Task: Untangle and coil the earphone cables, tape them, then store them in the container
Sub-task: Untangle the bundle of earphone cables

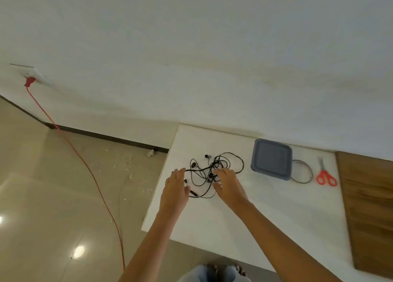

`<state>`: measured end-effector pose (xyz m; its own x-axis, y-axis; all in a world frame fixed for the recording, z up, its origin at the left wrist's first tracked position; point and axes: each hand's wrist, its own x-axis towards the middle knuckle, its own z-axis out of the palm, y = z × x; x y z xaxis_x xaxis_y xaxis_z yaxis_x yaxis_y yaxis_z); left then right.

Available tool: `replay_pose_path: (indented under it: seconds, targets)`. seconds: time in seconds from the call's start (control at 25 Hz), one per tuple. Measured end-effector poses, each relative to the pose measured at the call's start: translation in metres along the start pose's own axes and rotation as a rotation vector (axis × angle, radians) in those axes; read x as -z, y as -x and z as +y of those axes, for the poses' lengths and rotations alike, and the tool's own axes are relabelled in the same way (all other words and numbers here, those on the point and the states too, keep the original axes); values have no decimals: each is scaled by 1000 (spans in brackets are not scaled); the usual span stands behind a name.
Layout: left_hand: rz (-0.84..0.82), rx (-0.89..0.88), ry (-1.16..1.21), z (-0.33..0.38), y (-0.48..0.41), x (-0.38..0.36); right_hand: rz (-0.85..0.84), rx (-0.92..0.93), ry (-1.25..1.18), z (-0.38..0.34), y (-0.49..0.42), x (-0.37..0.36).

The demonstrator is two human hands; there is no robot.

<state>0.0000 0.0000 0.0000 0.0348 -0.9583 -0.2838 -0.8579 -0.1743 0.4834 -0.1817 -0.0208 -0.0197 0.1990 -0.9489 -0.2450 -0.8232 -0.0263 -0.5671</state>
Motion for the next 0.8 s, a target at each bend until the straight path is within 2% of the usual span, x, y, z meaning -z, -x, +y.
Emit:
replay_pose_path:
  seconds: [0.24,0.4,0.52,0.68,0.8]
  targets:
    - [-42,91,195,-11,2,-20,11,-104,226,7,-15,-16]
    - [-53,117,256,-15,1,-25,35,-123,224,12,-9,-18]
    - [-104,63,215,-16,8,-29,93,-174,94,13,1,-15]
    - [-149,-14,-41,-16,22,-35,211,-230,-248,12,11,6]
    - [-161,-44,-85,-17,31,-39,256,-242,-337,8,23,31]
